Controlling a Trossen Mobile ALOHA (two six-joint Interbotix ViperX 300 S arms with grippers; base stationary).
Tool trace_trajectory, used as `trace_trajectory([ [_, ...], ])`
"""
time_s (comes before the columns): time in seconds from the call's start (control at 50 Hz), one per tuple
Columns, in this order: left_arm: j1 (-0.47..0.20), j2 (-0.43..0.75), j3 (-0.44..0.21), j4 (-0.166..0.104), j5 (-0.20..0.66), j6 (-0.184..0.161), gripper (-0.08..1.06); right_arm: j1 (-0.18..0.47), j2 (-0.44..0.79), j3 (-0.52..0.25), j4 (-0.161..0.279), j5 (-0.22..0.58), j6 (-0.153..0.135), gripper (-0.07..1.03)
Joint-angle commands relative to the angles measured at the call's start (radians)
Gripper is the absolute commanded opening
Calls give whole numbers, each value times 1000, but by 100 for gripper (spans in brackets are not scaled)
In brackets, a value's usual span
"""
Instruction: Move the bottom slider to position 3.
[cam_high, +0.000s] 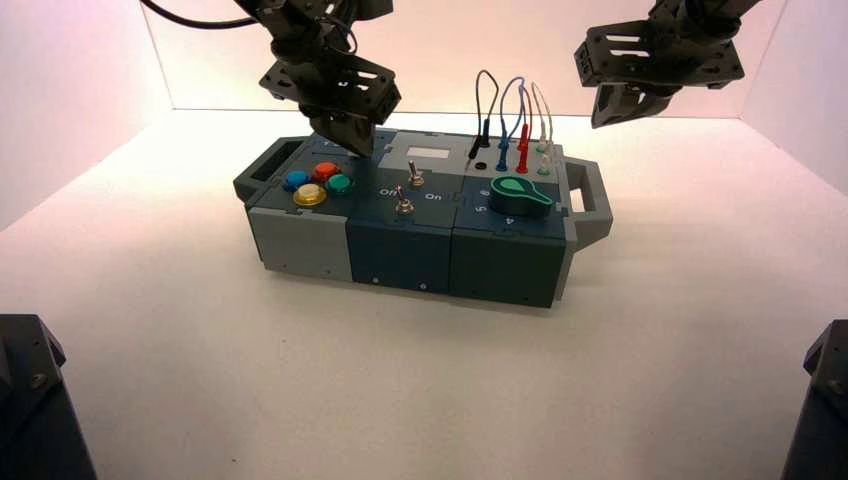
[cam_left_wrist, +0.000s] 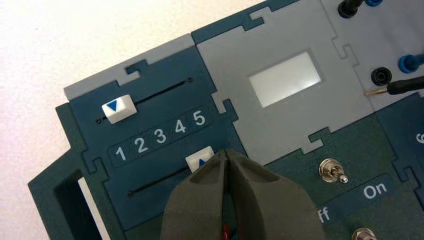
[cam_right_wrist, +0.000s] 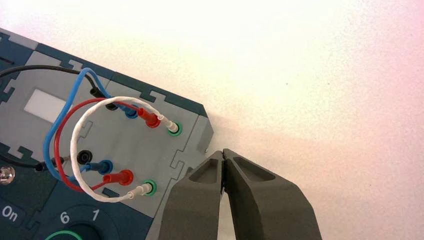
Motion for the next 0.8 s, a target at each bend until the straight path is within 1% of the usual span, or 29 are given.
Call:
trace_trajectory([
  [0.02,6,-20,-21,2,-14,6,-3,-2,-9,-28,-2,-5,-2,-2],
  [0.8,31,-29,-12,2,-12,5,-3,-2,-3,-31,-2,0,-2,-2],
])
